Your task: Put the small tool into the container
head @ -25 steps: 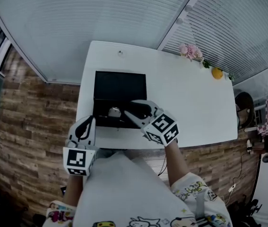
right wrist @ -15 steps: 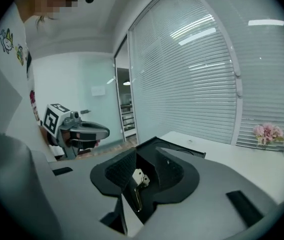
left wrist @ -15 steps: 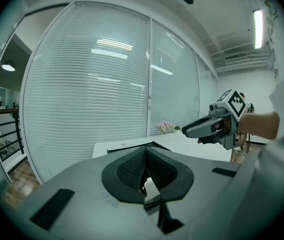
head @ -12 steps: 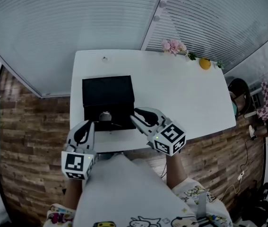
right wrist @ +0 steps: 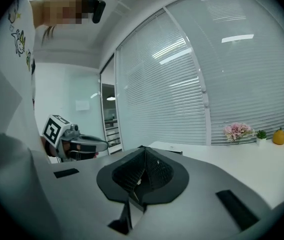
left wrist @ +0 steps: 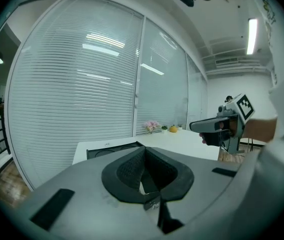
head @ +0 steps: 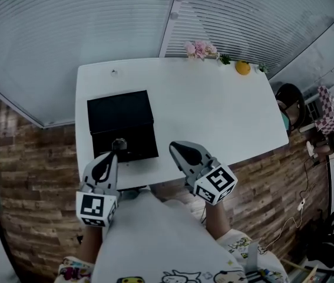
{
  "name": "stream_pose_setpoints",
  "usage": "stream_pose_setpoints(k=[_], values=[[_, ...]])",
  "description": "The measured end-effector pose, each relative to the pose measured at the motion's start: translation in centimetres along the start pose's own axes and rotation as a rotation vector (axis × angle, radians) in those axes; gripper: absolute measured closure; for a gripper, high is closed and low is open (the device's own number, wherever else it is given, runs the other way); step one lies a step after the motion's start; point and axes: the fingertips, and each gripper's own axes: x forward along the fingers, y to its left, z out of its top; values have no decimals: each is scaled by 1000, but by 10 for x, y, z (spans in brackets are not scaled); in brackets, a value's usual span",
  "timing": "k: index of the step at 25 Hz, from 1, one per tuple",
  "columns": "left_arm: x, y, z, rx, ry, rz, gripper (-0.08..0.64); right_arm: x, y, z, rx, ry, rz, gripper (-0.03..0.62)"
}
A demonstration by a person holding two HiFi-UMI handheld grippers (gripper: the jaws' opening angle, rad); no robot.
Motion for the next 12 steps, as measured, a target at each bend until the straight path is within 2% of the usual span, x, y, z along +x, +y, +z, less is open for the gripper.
stream_pose_setpoints(k=[6, 12], values=[[3, 0, 2, -4, 0, -9, 555, -12, -6, 3, 38, -71, -54, 592], [5, 8, -2, -6, 8, -4, 555, -10, -9, -8, 59, -72, -92, 592]])
